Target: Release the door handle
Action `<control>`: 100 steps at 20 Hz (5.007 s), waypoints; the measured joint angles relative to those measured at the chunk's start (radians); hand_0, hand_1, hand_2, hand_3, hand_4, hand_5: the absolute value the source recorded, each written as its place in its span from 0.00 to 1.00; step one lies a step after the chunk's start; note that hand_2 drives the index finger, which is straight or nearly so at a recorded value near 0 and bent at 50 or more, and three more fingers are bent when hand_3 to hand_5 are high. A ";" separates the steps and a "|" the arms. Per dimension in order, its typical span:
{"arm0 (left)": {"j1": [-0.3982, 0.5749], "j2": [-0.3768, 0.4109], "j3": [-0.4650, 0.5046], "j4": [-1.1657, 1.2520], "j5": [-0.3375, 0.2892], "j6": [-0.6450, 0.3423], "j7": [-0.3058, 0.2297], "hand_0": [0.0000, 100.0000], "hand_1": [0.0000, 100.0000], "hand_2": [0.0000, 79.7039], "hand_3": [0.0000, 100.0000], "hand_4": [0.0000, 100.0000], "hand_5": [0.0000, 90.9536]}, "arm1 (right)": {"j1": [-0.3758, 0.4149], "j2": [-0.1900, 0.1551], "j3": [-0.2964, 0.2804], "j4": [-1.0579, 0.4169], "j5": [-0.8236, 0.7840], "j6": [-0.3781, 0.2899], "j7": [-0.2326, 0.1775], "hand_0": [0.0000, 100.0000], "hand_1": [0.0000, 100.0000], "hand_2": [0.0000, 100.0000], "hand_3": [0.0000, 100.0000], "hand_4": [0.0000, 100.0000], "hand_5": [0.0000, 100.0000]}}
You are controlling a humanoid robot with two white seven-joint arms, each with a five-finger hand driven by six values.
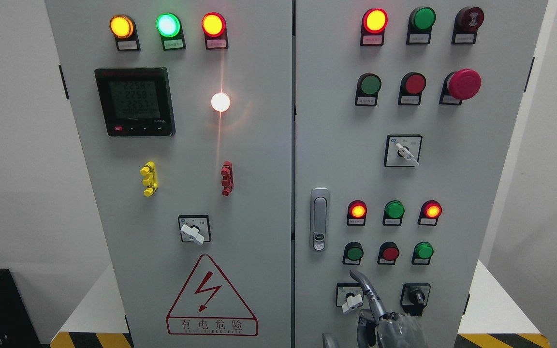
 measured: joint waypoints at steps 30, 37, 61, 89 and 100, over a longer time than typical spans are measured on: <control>0.000 0.000 0.000 0.000 0.000 0.000 0.000 0.12 0.56 0.00 0.00 0.00 0.00 | -0.176 0.088 0.051 0.192 0.442 0.165 0.010 0.44 0.38 0.00 1.00 1.00 1.00; 0.000 0.000 0.000 0.000 0.000 0.000 0.000 0.12 0.56 0.00 0.00 0.00 0.00 | -0.202 0.102 0.059 0.230 0.459 0.172 0.010 0.44 0.37 0.00 1.00 1.00 1.00; 0.000 0.000 0.000 0.000 0.000 0.000 0.000 0.12 0.56 0.00 0.00 0.00 0.00 | -0.256 0.115 0.069 0.317 0.488 0.234 0.014 0.44 0.36 0.01 1.00 1.00 1.00; 0.000 0.000 0.000 0.000 0.000 0.000 0.000 0.12 0.56 0.00 0.00 0.00 0.00 | -0.263 0.126 0.090 0.338 0.502 0.258 0.009 0.45 0.36 0.03 1.00 1.00 1.00; 0.000 0.000 0.000 0.000 0.000 0.000 0.000 0.12 0.56 0.00 0.00 0.00 0.00 | -0.260 0.127 0.091 0.342 0.503 0.259 0.011 0.45 0.36 0.04 1.00 1.00 1.00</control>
